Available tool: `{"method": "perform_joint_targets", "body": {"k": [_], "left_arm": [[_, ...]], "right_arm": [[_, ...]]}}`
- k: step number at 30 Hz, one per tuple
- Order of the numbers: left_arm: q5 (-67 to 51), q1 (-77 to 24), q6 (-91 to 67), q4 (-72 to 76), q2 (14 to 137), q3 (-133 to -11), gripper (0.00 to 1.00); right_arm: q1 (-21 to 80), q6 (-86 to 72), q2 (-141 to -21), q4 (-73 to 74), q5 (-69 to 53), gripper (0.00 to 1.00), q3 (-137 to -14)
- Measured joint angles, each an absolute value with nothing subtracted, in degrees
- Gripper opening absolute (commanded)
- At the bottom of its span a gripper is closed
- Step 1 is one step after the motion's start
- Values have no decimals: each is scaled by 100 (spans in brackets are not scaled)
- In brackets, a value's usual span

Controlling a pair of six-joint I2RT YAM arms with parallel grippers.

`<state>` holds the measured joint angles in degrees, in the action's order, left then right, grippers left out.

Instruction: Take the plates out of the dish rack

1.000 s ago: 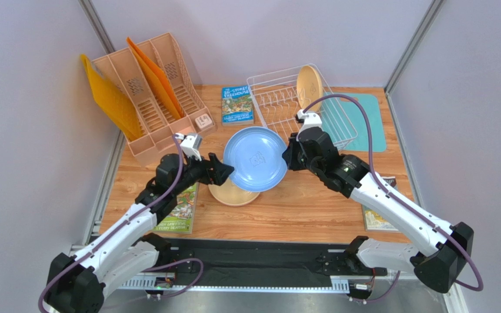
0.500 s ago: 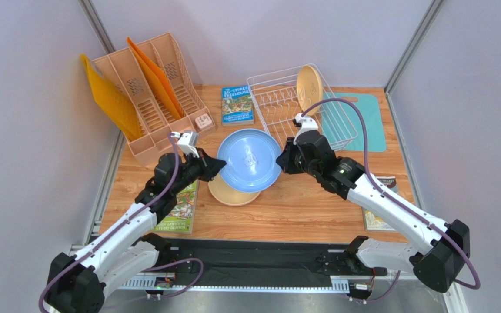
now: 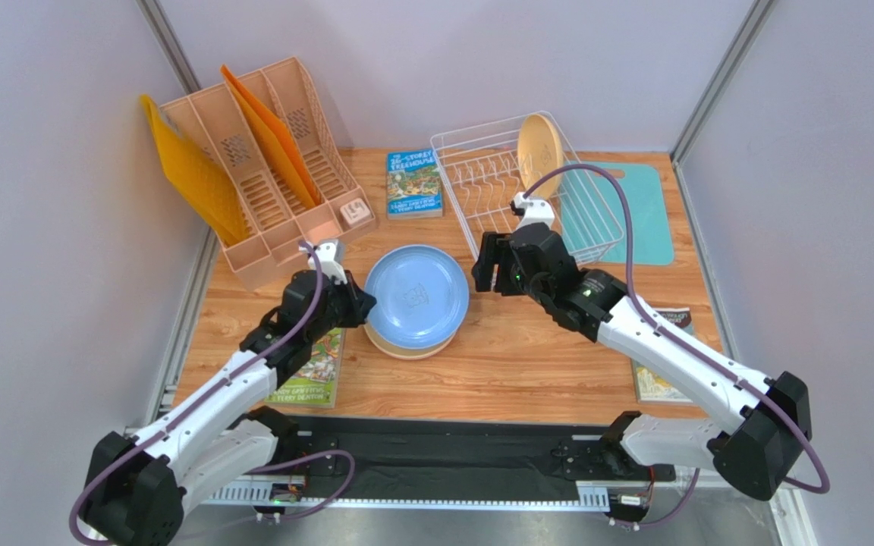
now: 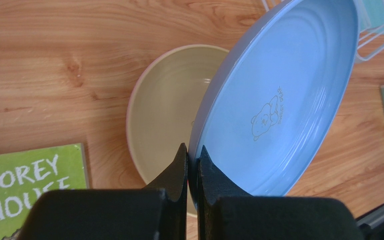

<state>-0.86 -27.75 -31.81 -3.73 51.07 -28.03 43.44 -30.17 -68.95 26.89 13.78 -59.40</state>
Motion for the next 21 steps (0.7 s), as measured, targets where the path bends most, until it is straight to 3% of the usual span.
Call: {"method": "perform_joint_targets", "body": {"k": [9,11,15,17,21], "left_arm": [[362,-2777,-3148,-652,5909,-2884,0],[381,-2773,-3155,-657,6036,-2917,4],[397,-2775,-3111,-648,6169,-3061,34],[399,-2775,-3074,-644,6182,-3072,42],[447,-2775,-3037,-666,6182,-3072,67]], "right_arm": [[3968,-2445,-6934,3028,2008,77,-6635],[3780,-2318,-6969,3079,2086,78,-6842],[3404,-2053,-7203,3098,2414,79,-7290],[3258,-1876,-7430,3079,2696,79,-7498],[3002,-1516,-8066,2891,3301,79,-7800]]}}
